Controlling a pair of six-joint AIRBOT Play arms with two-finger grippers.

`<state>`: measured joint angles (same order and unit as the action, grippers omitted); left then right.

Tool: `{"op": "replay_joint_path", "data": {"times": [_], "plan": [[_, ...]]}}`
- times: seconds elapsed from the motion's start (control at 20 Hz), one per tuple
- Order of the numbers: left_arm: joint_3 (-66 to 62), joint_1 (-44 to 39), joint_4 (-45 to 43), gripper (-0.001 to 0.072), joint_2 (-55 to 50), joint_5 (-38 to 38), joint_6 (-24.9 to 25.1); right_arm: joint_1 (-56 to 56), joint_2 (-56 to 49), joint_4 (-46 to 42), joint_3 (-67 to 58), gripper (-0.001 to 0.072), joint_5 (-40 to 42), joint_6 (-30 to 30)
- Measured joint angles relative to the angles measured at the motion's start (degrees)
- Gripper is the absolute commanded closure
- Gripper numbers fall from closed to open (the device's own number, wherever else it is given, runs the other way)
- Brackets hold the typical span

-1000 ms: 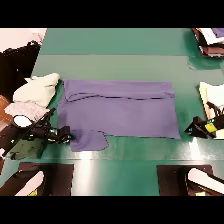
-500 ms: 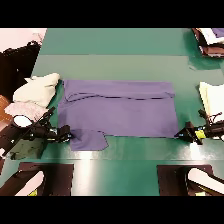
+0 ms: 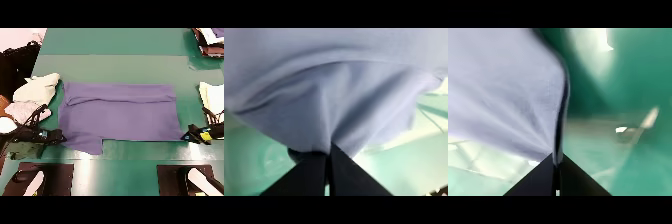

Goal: Fold the shirts.

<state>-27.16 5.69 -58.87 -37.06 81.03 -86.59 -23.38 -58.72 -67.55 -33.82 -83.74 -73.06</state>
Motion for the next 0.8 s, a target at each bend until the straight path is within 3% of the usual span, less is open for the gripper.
{"op": "replay_joint_path", "data": {"times": [0.2,0.35,0.5,0.8], "plan": [[-1.7,0.0,1.8,0.0685,8.3,8.5,-4.8,0.0,10.4,-4.5,-1.6,0.0695,-5.8,-3.0],[-5.7,0.0,2.8,0.0685,7.7,8.4,-5.7,0.5,11.8,-3.1,-6.5,0.0695,-6.4,-4.7],[-10.6,0.0,3.3,0.0684,0.2,2.9,-3.3,3.9,6.8,-1.2,-13.6,0.0695,-3.9,-5.5],[-22.3,0.0,3.7,0.0683,-24.9,-8.9,3.0,13.2,-13.2,0.0,-29.8,0.0695,2.8,-6.9]]}}
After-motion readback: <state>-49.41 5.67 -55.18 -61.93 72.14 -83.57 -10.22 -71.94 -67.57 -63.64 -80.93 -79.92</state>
